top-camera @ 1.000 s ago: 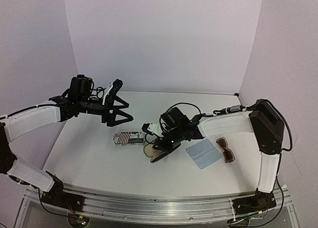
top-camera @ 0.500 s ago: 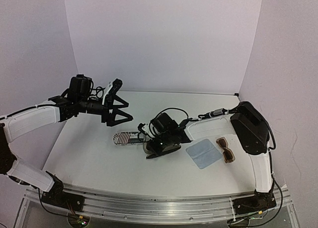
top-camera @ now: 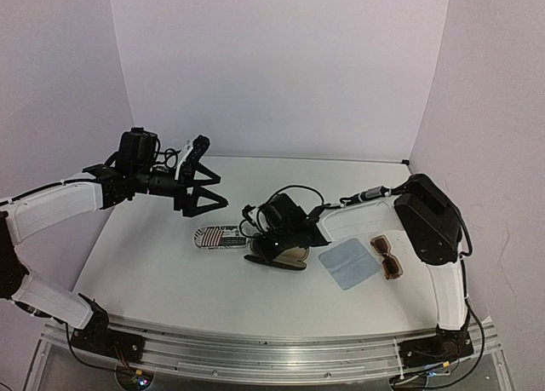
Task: Organize the sunglasses
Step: Adjust the sunglasses case at the center of the board.
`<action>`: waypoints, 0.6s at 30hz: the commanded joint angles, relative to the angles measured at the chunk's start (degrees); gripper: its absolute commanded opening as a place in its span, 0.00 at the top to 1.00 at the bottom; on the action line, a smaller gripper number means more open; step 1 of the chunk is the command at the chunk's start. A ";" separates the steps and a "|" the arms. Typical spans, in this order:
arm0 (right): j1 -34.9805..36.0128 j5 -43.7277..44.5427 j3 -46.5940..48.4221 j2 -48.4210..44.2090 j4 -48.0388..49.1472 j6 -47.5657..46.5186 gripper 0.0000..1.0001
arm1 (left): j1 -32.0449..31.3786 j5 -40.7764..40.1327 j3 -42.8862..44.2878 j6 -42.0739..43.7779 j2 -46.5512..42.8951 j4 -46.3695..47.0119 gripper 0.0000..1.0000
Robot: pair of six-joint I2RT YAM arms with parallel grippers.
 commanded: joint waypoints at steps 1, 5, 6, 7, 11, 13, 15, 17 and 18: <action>-0.09 -1.64 -0.98 -2.45 1.65 -3.32 0.82 | 0.25 -0.29 0.09 0.51 -1.63 1.41 0.13; -0.08 -3.33 -0.62 -4.27 1.66 -5.92 0.79 | 0.25 -0.26 0.00 0.54 -1.72 1.41 0.13; -0.11 -3.87 -0.29 -4.97 1.66 -6.17 0.78 | 0.25 -0.22 0.00 0.63 -1.75 1.33 0.13; -0.12 -4.18 0.24 -5.86 1.66 -6.13 0.77 | 0.25 -0.21 0.03 0.70 -1.78 1.22 0.13; -0.25 -4.41 2.74 -9.20 1.66 -6.11 0.75 | 0.25 -0.07 -0.07 0.85 -1.77 1.05 0.13; -0.58 -3.84 3.06 -10.67 1.60 -5.46 0.74 | 0.25 0.14 -0.08 0.83 -1.70 1.15 0.13; -1.35 -1.87 1.93 -12.90 1.49 -3.86 0.72 | 0.25 0.20 -0.08 0.81 -1.72 1.30 0.13; -2.95 1.49 -0.42 -15.87 0.18 0.40 0.70 | 0.25 0.16 -0.14 0.82 -1.98 1.32 0.13; -4.19 4.02 -2.25 -17.35 -1.28 2.81 0.68 | 0.25 0.07 -0.26 0.86 -2.11 1.32 0.13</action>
